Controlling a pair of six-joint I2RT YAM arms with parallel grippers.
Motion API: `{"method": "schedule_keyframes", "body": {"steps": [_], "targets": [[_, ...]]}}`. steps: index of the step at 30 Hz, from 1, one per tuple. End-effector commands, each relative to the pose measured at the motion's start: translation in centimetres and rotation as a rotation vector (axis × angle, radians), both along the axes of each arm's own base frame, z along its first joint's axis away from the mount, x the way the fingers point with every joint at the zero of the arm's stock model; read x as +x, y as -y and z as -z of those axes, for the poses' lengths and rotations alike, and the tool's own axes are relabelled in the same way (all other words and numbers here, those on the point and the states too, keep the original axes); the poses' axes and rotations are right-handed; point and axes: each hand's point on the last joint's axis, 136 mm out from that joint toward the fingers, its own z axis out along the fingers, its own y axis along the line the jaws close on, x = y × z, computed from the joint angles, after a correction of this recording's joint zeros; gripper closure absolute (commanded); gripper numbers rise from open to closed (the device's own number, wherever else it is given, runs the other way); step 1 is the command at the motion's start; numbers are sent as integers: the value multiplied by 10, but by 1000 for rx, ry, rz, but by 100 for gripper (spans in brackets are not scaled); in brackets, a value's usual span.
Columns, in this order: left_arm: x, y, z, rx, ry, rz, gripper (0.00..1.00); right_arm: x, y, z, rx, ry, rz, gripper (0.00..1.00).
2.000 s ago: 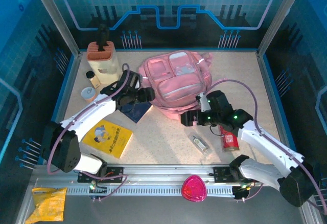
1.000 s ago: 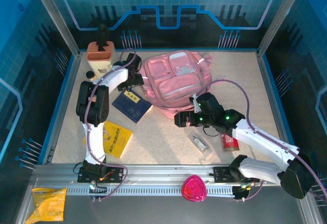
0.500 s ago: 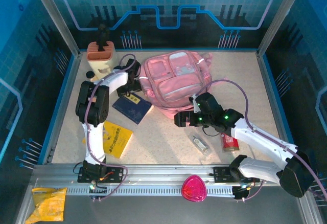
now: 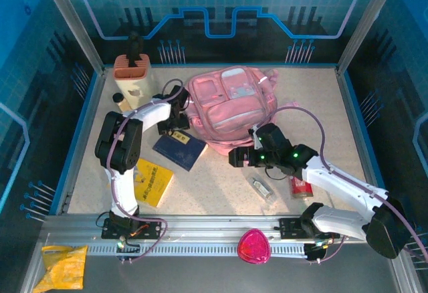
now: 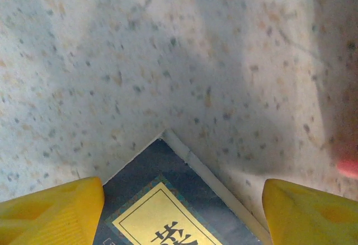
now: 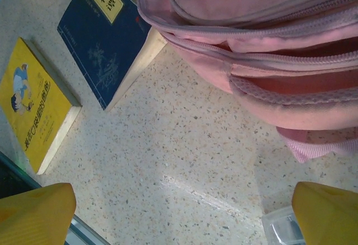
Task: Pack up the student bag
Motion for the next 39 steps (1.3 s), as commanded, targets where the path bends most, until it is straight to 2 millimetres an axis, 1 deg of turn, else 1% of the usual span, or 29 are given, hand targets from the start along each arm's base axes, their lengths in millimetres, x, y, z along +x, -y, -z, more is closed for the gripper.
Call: {"method": "schedule_keyframes", "body": {"steps": [1,4,8,11,12,15,19,21,23,25,28,30,32,34,36,38,39], "targets": [[-23,14,4,-33,-60,64,26,-2,0,-8,16,25,4,0],[-33,14,6,-1,-83,93,27,-3,0,-9,17,25,4,0],[-42,32,4,-49,-55,153,28,-6,4,-4,8,16,10,0],[-46,33,2,-31,-73,156,27,-7,5,-1,-4,10,4,0],[-46,36,0,-31,-74,167,28,-8,6,0,-12,8,-1,0],[-49,51,-1,-29,-63,234,28,-10,12,2,-38,11,6,0],[-61,70,1,-69,-80,322,30,-12,18,2,-53,20,15,0],[-69,81,2,-81,-87,372,30,-13,20,3,-61,20,12,0],[-78,91,0,-79,-88,425,30,-16,17,4,-53,21,-10,0],[-88,108,-3,-101,-75,495,30,-16,17,6,-48,16,-8,0],[-96,126,-13,-142,-50,558,30,-16,14,10,-46,-8,-8,0],[-98,137,-23,-203,-23,586,32,-16,10,11,-35,-22,-19,0],[-95,147,-35,-248,25,621,32,-16,5,13,-19,-28,-28,0],[-90,150,-50,-257,54,618,31,-17,1,15,-2,-35,-42,0],[-86,147,-68,-251,86,592,31,-19,-1,18,-2,-56,-49,2],[-87,133,-84,-225,123,508,29,-22,-4,21,-2,-87,-57,4],[-91,125,-87,-224,121,455,29,-23,-5,22,-1,-100,-56,5]]}}
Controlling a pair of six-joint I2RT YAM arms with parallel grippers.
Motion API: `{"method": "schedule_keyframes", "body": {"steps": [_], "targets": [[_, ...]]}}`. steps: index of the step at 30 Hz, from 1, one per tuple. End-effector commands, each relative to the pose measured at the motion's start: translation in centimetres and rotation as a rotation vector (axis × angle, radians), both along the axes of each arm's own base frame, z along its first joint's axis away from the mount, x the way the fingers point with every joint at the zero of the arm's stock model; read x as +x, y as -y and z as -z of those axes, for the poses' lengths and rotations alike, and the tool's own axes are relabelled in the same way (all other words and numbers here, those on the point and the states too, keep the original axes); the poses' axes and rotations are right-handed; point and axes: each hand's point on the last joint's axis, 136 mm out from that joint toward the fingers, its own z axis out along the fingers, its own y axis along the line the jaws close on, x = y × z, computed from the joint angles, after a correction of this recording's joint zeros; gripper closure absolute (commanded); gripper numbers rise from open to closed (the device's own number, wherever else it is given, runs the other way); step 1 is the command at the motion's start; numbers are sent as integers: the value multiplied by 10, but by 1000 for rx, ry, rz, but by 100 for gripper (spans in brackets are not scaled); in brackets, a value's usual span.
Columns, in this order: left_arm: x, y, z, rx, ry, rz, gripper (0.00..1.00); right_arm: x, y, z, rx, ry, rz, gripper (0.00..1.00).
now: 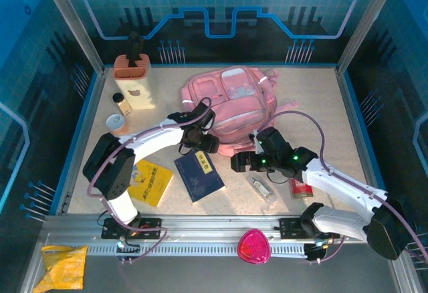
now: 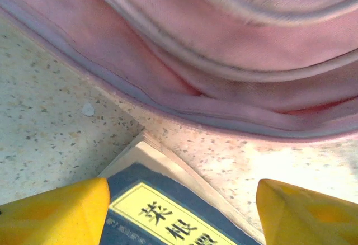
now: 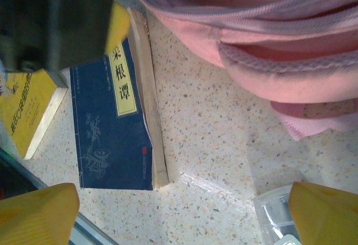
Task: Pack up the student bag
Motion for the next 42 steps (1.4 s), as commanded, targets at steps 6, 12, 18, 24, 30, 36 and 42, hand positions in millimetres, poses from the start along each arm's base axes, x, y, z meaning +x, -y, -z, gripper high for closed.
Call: {"method": "schedule_keyframes", "body": {"steps": [6,12,18,24,30,36,42], "targets": [[-43,-50,-32,-85,-49,-354,29,-21,-30,16,-22,-122,-80,12],[-83,-67,-11,-124,-157,-471,31,-26,-61,33,-94,-171,-168,17],[-100,-66,10,-209,-204,-532,33,-24,-91,48,-137,-203,-215,25],[-109,-59,29,-266,-255,-548,35,-18,-96,65,-197,-217,-211,32],[-114,-57,46,-274,-293,-540,38,-14,-100,78,-210,-239,-198,41],[-113,-47,52,-313,-325,-512,41,-10,-106,87,-213,-246,-194,43],[-115,-41,58,-323,-355,-491,42,-9,-116,91,-193,-260,-218,43]]}}
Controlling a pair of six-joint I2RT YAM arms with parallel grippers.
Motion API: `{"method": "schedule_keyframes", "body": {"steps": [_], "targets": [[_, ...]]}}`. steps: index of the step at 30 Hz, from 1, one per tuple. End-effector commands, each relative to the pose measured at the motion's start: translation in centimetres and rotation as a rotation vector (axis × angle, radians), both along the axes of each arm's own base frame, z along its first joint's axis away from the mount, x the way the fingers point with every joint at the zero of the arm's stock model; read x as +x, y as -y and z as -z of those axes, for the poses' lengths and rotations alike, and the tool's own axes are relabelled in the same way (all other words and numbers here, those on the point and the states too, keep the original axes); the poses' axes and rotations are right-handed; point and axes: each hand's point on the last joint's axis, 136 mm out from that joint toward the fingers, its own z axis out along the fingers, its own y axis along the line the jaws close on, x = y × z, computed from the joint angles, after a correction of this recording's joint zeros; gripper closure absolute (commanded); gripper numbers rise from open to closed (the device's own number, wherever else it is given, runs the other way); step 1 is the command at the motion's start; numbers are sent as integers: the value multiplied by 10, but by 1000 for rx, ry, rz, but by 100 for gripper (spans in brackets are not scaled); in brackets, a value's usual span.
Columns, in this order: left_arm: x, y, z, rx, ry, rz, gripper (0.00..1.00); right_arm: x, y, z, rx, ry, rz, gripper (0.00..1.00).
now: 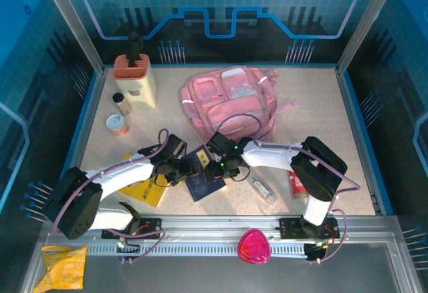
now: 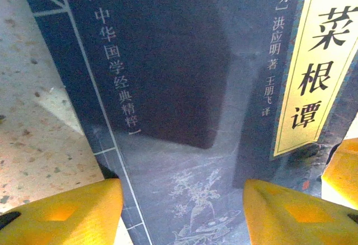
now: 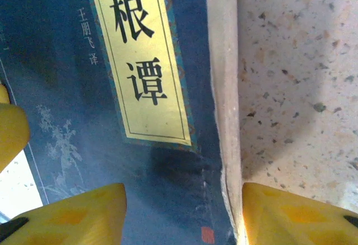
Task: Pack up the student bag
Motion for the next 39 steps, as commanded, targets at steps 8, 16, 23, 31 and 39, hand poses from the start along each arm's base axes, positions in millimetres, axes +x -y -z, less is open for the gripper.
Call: {"method": "schedule_keyframes", "body": {"steps": [8,16,23,31,39], "targets": [[-10,-12,15,69,-54,19,45,-6,-23,-17,68,-13,-47,43],[-8,-13,13,87,-49,31,47,-8,-32,-51,144,6,-68,42],[-10,-13,15,97,-61,38,49,-13,-34,-57,165,-22,-72,44],[-11,-15,16,118,-64,50,49,-16,-25,-68,165,-8,-54,44],[-13,-15,19,128,-71,55,50,-22,-23,-68,160,-38,-59,48]]}}
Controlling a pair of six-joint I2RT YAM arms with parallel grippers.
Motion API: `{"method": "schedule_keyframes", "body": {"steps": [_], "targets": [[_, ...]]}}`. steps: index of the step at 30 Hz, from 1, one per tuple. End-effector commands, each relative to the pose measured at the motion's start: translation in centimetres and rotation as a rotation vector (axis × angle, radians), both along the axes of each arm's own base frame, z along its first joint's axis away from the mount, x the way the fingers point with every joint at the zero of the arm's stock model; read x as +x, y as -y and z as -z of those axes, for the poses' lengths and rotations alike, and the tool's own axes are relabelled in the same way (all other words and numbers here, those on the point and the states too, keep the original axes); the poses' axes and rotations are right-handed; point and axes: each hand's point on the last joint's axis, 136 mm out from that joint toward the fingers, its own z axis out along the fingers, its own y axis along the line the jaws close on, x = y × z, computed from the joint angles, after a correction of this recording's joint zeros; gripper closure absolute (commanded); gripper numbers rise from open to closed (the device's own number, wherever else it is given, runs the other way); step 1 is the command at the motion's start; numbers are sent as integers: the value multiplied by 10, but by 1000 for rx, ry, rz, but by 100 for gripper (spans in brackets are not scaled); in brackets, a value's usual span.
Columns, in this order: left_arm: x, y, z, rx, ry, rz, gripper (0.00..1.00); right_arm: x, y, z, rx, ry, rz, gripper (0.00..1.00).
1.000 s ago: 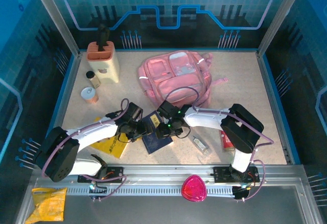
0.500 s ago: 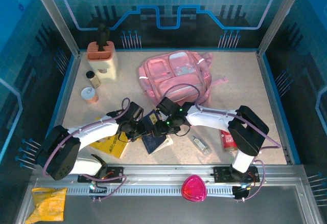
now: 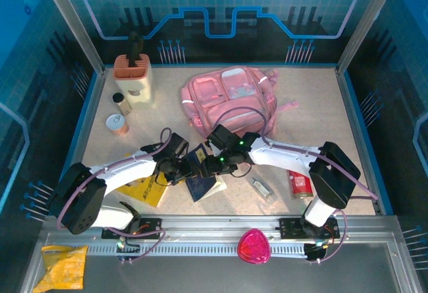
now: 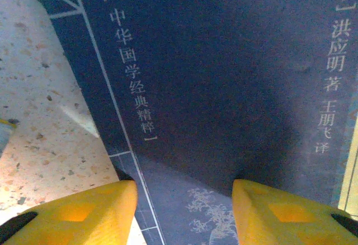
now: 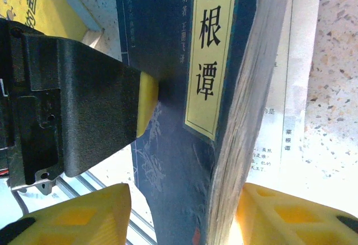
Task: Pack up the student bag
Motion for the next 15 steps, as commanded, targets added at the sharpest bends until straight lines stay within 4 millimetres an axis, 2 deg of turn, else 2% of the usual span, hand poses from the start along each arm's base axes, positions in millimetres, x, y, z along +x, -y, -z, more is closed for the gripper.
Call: {"method": "schedule_keyframes", "body": {"steps": [1,9,15], "targets": [[-10,-12,14,76,-44,13,50,-14,-3,-7,6,-35,-23,49],[-12,-14,15,89,-45,16,50,-15,2,-6,-18,-41,-18,61],[-11,-13,16,86,-48,17,51,-19,-6,-6,5,-60,-40,71]]}}
